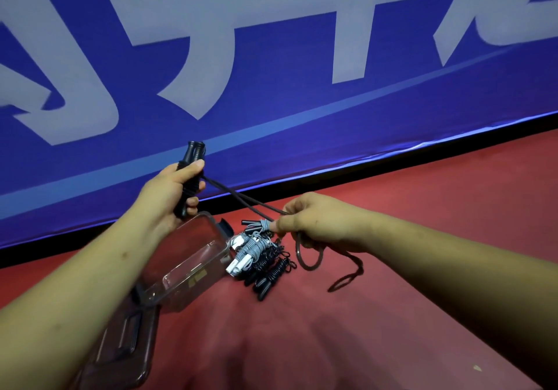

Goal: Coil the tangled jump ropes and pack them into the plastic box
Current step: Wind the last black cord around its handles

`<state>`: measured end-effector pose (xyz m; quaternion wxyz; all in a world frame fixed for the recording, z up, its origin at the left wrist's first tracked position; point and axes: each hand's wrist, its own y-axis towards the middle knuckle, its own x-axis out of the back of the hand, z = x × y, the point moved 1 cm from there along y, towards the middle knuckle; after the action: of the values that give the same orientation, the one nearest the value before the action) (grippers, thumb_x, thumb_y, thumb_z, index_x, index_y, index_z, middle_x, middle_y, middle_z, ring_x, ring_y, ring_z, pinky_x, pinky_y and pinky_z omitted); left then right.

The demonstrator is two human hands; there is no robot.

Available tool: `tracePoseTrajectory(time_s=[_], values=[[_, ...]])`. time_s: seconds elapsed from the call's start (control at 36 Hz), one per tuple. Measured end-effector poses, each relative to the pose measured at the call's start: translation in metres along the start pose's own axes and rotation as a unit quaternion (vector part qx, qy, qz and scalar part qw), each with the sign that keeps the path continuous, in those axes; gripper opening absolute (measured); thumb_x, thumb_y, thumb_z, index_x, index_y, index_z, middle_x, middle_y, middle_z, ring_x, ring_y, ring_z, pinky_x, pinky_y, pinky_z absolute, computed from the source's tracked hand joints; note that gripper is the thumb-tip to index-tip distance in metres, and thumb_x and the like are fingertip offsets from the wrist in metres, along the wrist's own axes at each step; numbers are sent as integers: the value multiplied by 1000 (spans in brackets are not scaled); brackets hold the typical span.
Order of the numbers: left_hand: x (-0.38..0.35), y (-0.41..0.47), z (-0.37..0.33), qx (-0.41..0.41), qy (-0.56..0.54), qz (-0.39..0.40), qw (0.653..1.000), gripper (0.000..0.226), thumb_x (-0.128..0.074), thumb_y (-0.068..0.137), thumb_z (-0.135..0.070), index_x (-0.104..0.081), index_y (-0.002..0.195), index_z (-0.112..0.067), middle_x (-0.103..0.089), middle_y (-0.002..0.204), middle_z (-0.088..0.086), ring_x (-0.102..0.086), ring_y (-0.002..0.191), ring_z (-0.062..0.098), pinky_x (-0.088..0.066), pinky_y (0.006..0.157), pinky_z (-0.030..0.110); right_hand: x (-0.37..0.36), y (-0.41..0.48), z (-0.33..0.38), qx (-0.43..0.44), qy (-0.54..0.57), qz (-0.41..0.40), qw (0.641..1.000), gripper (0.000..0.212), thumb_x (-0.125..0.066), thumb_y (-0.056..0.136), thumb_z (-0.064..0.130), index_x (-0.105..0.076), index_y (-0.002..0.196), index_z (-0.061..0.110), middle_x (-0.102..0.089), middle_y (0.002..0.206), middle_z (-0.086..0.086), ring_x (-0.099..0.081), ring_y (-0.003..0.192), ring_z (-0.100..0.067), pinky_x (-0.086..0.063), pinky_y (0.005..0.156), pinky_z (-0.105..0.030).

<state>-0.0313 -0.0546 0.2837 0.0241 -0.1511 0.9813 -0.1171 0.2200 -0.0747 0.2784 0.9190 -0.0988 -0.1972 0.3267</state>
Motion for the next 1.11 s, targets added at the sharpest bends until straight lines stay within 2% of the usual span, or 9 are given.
tracePoseTrajectory(time_s=[0.17,0.31,0.47,0.61,0.75,0.86,0.92,1.03,1.11], values=[[22,13,7,-29,51,-66,996,15,-67,92,-34,-55,89,-25,-55,73,2,-35,41,12,-30,41,16,0,-3,-3,-10,31,-26,999,55,-42,100,52,-61,80,4,-38,51,-2,-31,41,-13,-23,43,-24],[32,20,16,-26,93,-105,990,16,-71,89,-35,-58,94,-27,-58,74,3,-35,41,11,-30,40,15,-1,-6,4,-9,74,-51,996,33,-40,104,35,-53,94,7,-40,52,-1,-30,41,-13,-21,43,-24],[39,25,23,-37,142,-123,981,22,-73,88,-30,-59,103,-23,-55,69,3,-34,46,15,-27,43,19,-2,1,8,-42,36,-88,995,32,-36,98,9,-64,95,-8,-41,51,-6,-31,39,-16,-22,41,-20],[44,31,25,-20,160,-137,977,23,-75,87,-30,-59,102,-23,-57,69,4,-34,47,16,-26,44,20,2,1,14,-39,12,-106,994,22,-47,89,15,-63,78,4,-41,51,-5,-30,42,-17,-23,42,-20],[44,31,33,9,191,-139,972,20,-73,88,-26,-55,94,-20,-54,69,2,-39,42,10,-26,41,18,-1,1,15,-3,-137,-110,984,11,-58,85,11,-56,74,10,-42,66,-13,-36,59,-20,-29,52,-29],[48,31,35,-8,226,-136,964,22,-73,88,-24,-59,101,-14,-55,74,3,-41,43,10,-29,42,20,-3,-2,21,42,-231,-122,964,27,-71,88,25,-53,104,14,-56,81,-4,-46,57,-17,-37,51,-26],[49,32,37,-16,237,-137,962,23,-75,87,-26,-61,101,-15,-56,72,3,-41,46,13,-30,45,23,-2,-3,22,66,-252,-116,959,43,-72,89,30,-51,125,21,-56,98,6,-48,60,-3,-37,45,-11],[51,36,40,-23,257,-134,957,24,-78,83,-32,-63,95,-18,-57,66,2,-44,48,14,-31,49,27,1,-2,19,71,-291,-109,948,25,-67,92,33,-66,115,23,-65,110,2,-55,78,-7,-42,67,-18],[51,37,42,-21,263,-128,956,23,-77,83,-34,-62,93,-20,-59,69,2,-44,49,14,-30,49,27,4,-4,15,88,-256,-118,955,20,-66,92,31,-67,112,26,-62,81,19,-55,63,8,-37,59,-11]])
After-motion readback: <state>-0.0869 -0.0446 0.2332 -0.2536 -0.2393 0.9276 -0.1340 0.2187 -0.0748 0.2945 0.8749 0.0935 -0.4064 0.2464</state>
